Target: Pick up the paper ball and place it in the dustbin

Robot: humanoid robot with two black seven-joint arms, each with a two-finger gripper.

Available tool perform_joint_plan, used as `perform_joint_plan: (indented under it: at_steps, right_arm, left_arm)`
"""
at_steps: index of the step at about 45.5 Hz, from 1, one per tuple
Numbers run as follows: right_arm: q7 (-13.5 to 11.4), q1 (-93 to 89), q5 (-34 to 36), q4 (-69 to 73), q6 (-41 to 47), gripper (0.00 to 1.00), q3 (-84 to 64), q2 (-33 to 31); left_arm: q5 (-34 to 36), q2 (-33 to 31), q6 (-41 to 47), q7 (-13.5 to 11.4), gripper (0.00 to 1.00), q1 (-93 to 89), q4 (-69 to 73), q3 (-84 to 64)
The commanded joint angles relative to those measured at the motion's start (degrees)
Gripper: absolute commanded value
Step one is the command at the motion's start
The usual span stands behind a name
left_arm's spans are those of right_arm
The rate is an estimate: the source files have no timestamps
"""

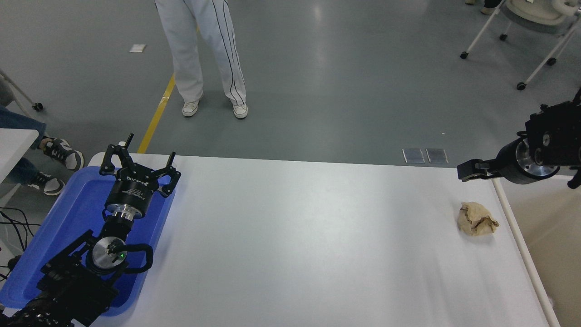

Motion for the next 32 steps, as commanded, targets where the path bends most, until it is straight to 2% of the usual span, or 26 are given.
perform_joint_plan:
  at_steps: [1,15,32]
  right_arm:
    - [-0.01,-6.19,0.33,-4.57,-1.36,1.0,0.81,-0.03]
    - [-0.01,-12.52,0.33,-11.33,-1.36,1.0,4.68,-0.21]
    - [-0.01,-23.24,0.42,-26.54,-1.36,1.0,10.56,0.58]
  left_arm:
    - [0.0,0.0,0.0,0.0,1.0,0.0,0.0,0.0]
    - [0.0,0.0,0.0,0.0,1.0,0.0,0.0,0.0]
    - [0.0,0.0,0.0,0.0,1.0,0.0,0.0,0.0]
